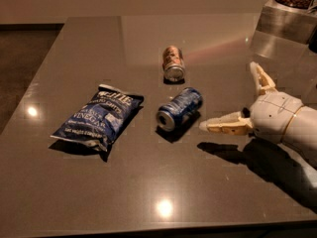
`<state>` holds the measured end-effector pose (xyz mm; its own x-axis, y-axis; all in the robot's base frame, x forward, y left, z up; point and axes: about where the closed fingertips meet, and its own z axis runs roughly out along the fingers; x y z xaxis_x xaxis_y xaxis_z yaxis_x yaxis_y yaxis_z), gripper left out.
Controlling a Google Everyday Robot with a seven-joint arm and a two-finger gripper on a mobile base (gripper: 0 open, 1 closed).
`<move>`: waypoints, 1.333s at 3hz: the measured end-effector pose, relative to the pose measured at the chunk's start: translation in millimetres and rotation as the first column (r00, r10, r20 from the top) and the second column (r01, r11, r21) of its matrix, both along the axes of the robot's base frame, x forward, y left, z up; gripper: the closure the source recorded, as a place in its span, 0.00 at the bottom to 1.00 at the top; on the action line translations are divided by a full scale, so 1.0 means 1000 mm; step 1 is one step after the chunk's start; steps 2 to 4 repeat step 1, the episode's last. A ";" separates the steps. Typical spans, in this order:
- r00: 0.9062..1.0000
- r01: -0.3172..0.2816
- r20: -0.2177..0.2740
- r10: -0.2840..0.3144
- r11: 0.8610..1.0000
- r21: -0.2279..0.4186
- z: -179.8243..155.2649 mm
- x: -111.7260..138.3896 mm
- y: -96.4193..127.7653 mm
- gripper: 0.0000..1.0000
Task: Place pepsi can upright
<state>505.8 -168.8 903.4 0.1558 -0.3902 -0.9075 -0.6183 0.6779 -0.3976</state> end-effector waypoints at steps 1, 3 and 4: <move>1.000 0.000 0.000 0.000 1.000 0.000 0.000 0.000 0.000 0.00; 1.000 0.000 0.000 0.000 1.000 0.000 0.000 0.000 0.000 0.00; 1.000 0.000 0.000 0.000 1.000 0.000 0.000 0.000 0.000 0.00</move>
Offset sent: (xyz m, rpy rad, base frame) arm 0.0000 0.0000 0.0000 0.0000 0.0000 0.0000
